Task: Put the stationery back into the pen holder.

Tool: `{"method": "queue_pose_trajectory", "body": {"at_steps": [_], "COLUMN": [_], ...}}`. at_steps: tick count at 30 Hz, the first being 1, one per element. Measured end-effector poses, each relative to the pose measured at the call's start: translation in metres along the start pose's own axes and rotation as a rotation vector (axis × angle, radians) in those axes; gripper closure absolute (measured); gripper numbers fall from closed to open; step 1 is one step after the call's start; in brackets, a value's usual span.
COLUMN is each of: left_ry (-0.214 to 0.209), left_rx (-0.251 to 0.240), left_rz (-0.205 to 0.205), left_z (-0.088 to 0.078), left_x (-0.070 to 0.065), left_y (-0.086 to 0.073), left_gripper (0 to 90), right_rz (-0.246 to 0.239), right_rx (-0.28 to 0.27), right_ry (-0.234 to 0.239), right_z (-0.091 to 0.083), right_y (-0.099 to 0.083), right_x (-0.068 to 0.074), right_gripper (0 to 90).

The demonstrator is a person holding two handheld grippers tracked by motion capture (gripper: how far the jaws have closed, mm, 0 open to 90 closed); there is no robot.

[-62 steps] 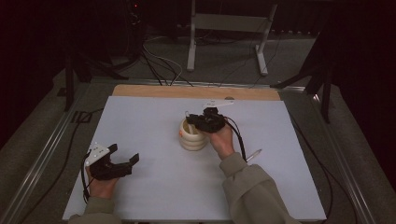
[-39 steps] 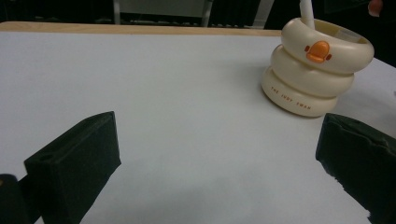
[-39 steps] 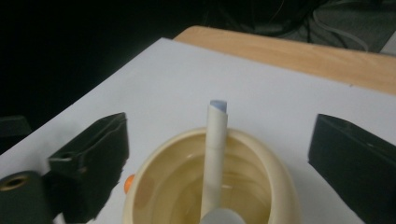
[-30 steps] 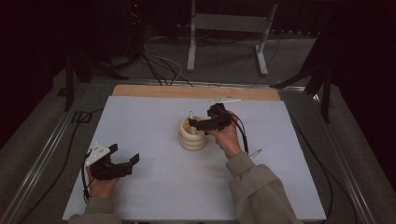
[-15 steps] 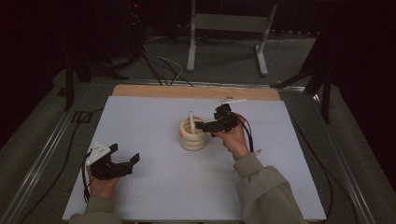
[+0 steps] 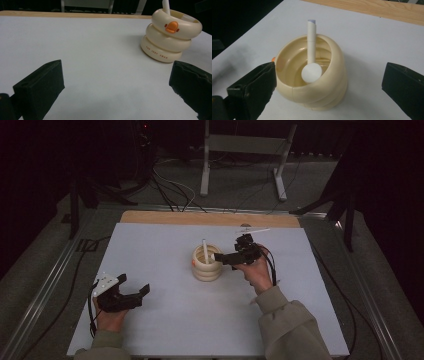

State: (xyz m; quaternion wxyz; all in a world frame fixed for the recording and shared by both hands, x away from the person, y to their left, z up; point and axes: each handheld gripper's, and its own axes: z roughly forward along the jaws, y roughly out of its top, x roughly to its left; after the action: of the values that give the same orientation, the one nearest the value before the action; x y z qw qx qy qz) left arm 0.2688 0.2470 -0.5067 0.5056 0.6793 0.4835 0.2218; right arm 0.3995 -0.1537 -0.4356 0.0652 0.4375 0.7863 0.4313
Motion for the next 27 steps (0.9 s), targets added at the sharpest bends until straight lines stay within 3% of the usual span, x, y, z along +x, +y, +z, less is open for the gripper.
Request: {"method": "queue_pose_trajectory", "body": {"at_steps": [14,18,27], "left_ry": [0.004,0.005,0.006], "left_rx": [0.000,-0.001,0.001], "left_rz": [-0.002,-0.003,-0.004], "left_z": [-0.001,-0.002,-0.001], "left_x": [0.000,0.000,0.000], "left_y": [0.000,0.000,0.000], "left_gripper": [0.1,0.1,0.1], "right_rz": [0.005,-0.012,0.000], "right_rx": [0.002,0.021,0.047], "right_ry": [-0.005,-0.033,-0.076], "right_z": [-0.024,-0.032,-0.049], "right_y": [-0.011,-0.017,-0.035], "right_x": [-0.009,-0.012,-0.022], "right_gripper": [0.0,0.0,0.0]}}
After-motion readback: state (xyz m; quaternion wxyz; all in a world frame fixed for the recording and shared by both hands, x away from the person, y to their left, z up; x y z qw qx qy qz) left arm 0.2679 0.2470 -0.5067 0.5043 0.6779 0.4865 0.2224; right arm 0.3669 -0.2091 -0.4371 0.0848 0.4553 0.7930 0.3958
